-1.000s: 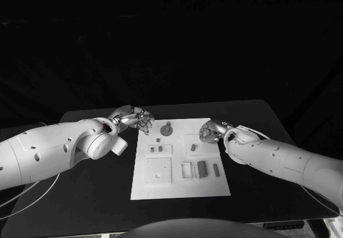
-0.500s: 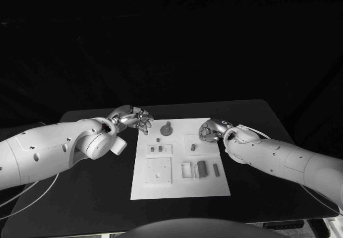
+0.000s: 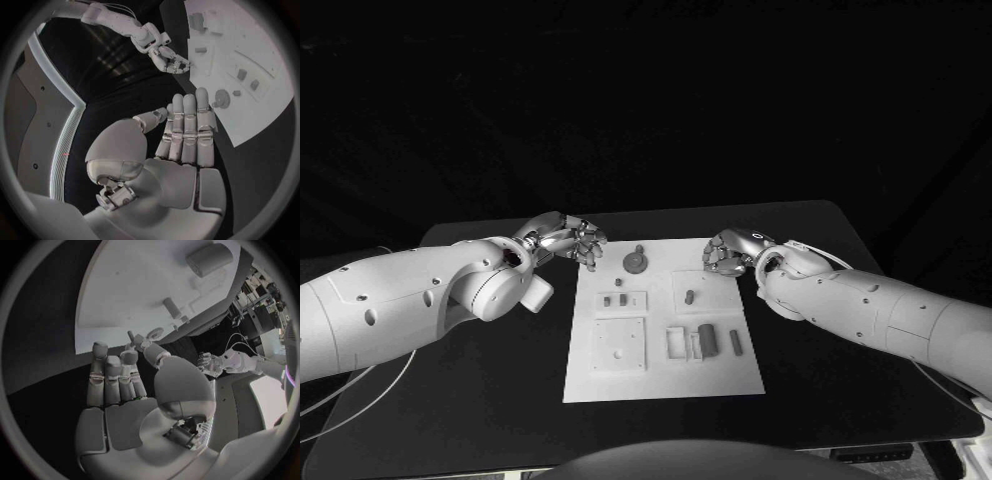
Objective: Assemble the parts on the task board
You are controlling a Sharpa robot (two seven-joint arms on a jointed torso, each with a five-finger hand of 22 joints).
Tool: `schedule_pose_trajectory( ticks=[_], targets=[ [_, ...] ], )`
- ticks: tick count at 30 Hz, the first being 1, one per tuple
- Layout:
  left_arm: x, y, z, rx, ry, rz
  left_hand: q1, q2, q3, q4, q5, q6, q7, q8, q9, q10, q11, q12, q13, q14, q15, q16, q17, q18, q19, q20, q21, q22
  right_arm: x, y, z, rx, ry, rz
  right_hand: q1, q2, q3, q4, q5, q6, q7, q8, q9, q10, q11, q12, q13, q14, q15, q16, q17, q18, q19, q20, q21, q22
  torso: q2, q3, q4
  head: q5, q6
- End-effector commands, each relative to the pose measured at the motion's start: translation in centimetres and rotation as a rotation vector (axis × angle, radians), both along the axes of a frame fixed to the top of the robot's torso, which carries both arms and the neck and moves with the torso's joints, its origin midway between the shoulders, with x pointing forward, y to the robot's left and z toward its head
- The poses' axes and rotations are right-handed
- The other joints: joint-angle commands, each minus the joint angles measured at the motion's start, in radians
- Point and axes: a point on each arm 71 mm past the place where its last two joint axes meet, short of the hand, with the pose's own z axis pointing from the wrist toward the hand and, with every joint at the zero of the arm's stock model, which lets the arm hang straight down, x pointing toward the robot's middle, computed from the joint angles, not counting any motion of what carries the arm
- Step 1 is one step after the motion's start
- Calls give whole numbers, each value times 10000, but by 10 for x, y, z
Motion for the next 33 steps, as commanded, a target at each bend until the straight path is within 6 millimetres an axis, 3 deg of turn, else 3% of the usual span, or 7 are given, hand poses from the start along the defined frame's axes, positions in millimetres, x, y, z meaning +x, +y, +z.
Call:
schedule_pose_trajectory(
  ticks=[1,11,16,26,33],
  targets=[
    [0,-1,1,-14,-25,-146,-28,-99,-22,-23,-8,14,38,-71,15,-80,4,-44,15,-50,6,17,-16,118,-44,0,-63,9,-1,1,0,104,259,8,-139,-1,84,-12,55,247,127,55,11,31,-65,-74,-9,44,-73,17,-13,134,60,-5,44,129,-1,-2,-7,-12,0],
    [1,1,1,20,-21,-97,-27,-109,-20,-16,-8,14,38,-79,20,-84,6,-49,18,-54,8,17,-21,118,-47,2,-69,9,-6,5,8,697,399,9,-177,40,119,-16,107,268,117,56,17,40,-76,-90,-12,50,-85,8,-17,134,66,-10,39,125,-1,6,1,-5,0],
    [2,3,1,44,-51,-39,-25,-111,-18,-12,-8,14,38,-82,22,-86,6,-51,20,-56,8,18,-24,118,-47,2,-71,9,-14,22,17,1127,418,434,-196,33,118,-15,110,266,117,52,16,42,-76,-93,-12,51,-88,6,-18,134,68,-10,38,124,-3,3,-12,50,-2],
    [4,5,1,78,-128,77,-18,-116,-13,-7,-8,16,38,-89,28,-85,6,-53,25,-57,9,20,-28,120,-46,3,-74,10,-31,60,26,1634,312,1425,-216,31,129,-20,118,250,117,37,13,45,-77,-99,-11,55,-93,5,-18,134,74,-14,37,123,3,-6,21,163,-27],
    [6,8,2,126,-224,234,-10,-114,-7,-5,-8,19,37,-92,32,-82,5,-54,29,-55,8,23,-30,122,-44,2,-75,11,-40,83,31,1699,84,2105,-205,17,153,-33,134,218,123,12,5,49,-73,-103,-8,61,-96,8,-16,134,81,-24,39,123,-2,-13,9,394,-76]
  ],
)
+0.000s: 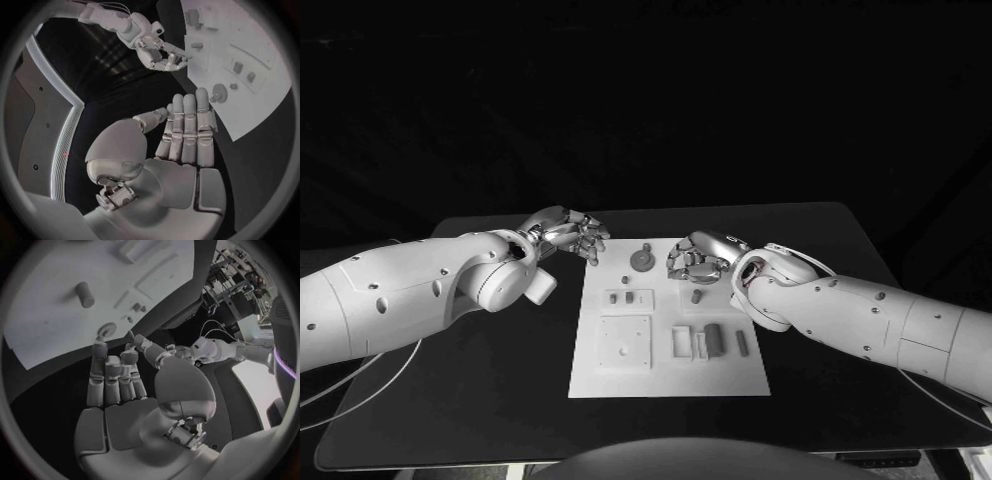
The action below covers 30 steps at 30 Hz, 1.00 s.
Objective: Assemble the parts on the task board
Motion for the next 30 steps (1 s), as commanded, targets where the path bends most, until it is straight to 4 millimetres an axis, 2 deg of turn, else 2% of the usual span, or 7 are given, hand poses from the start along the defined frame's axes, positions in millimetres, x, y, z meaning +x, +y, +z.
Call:
schedule_pose_trajectory(
  ticks=[1,8,18,30],
  targets=[
    [1,0,2,-19,-180,21,-9,-114,-6,-3,-8,20,37,-41,10,-81,5,-53,13,-55,8,23,-15,196,-43,2,-36,16,-4,10,3,-60,-304,433,-89,-16,61,-13,64,176,162,56,-1,13,-39,-64,-9,16,-60,8,-8,136,48,9,39,123,-1,-7,-6,150,-36],
    [3,2,3,39,-264,183,-2,-104,2,15,-8,33,35,-44,19,-70,1,-51,21,-47,6,32,-19,198,-31,2,-35,19,-12,28,1,-223,-486,944,-100,-12,80,0,69,226,155,76,10,21,-43,-65,-4,26,-61,15,-4,136,62,3,46,125,-4,-15,4,266,-70],
    [5,4,4,84,-337,305,3,-109,5,24,-8,42,32,-48,27,-65,-2,-52,27,-42,4,39,-22,200,-24,1,-36,22,-23,46,-11,-315,-614,1354,-109,-22,91,-3,71,259,146,88,17,24,-52,-67,-1,31,-65,17,-2,136,68,0,49,127,6,10,-7,370,-128],
    [5,3,4,76,-378,314,10,-118,8,28,-8,45,31,-54,33,-61,-4,-52,32,-40,3,43,-26,201,-21,0,-38,24,-37,62,-36,-491,-178,1719,-107,-21,108,-3,77,283,137,96,23,33,-60,-67,2,38,-71,20,0,136,77,-5,53,128,8,16,-2,394,-181]
  ],
)
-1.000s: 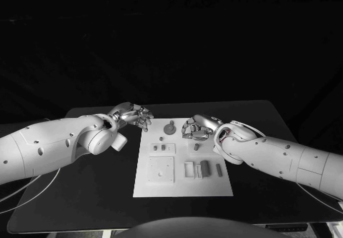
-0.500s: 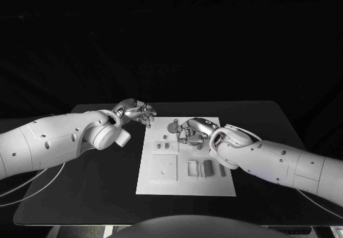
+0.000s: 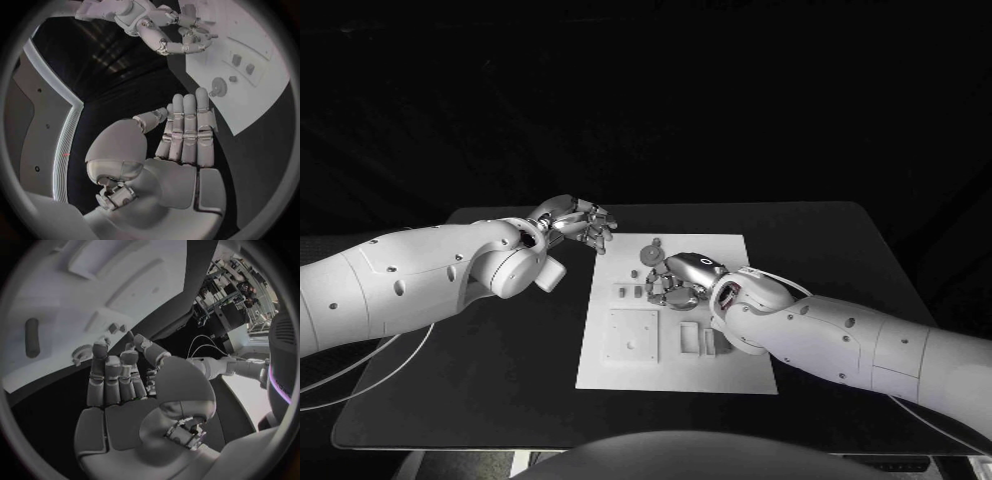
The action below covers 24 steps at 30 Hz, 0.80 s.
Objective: Assemble the parts on the task board
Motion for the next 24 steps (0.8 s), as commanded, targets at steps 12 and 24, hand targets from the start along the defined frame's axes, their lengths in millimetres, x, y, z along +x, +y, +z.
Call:
schedule_pose_trajectory(
  ticks=[12,24],
  targets=[
    [1,-3,2,-51,-179,-42,20,-127,11,28,-8,47,31,-55,19,-61,-4,-56,21,-41,2,48,-14,169,-19,-1,-41,19,-10,6,-20,-305,107,284,-118,-15,62,0,31,260,163,39,12,37,-64,-68,5,2,-61,22,0,136,80,-6,55,129,3,-12,7,53,-97],
    [1,-3,2,-50,-173,-44,26,-131,13,31,-8,47,31,-64,25,-62,-4,-59,26,-42,2,51,-19,169,-17,-1,-44,21,-13,8,-24,-373,237,373,-128,-11,69,0,34,262,161,37,13,40,-66,-70,7,3,-64,21,0,136,82,-7,54,128,4,-5,-2,160,-154]
  ],
)
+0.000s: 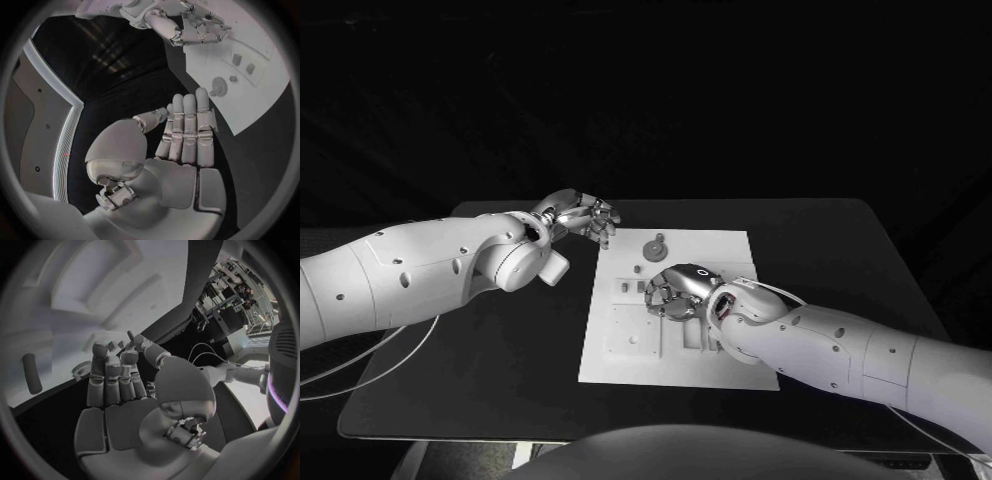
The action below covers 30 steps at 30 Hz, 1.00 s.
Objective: Assemble the parts on the task board
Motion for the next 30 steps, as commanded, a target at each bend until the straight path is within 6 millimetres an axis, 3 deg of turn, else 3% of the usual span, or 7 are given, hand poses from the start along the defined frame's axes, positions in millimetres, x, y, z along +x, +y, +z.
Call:
schedule_pose_trajectory(
  ticks=[1,22,30],
  targets=[
    [0,-2,2,-54,-154,-49,-12,-92,13,32,-8,47,31,-64,12,-62,-4,-59,13,-43,2,51,-12,200,-17,0,-45,14,-2,1,-1,-86,-5,214,-118,1,70,0,35,234,190,30,15,39,-66,-70,7,-13,-87,21,0,135,83,-8,54,128,3,6,-9,44,-23],
    [0,-2,2,-59,-122,-86,-4,-96,14,39,-8,51,32,-77,24,-66,-2,-68,20,-48,4,56,-20,199,-18,1,-52,17,-7,2,-13,-344,289,286,-145,10,75,0,30,242,186,29,19,39,-69,-76,9,-15,-90,17,0,135,80,-7,51,128,3,-16,3,97,-101],
    [0,-1,2,-48,-124,-64,1,-98,15,41,-8,53,32,-82,29,-67,-1,-72,23,-50,4,58,-23,199,-18,2,-55,18,-10,4,-16,-362,363,362,-156,13,77,-1,28,241,186,26,20,40,-70,-78,10,-16,-91,16,0,135,78,-7,49,127,-2,3,-5,108,-118]
  ],
)
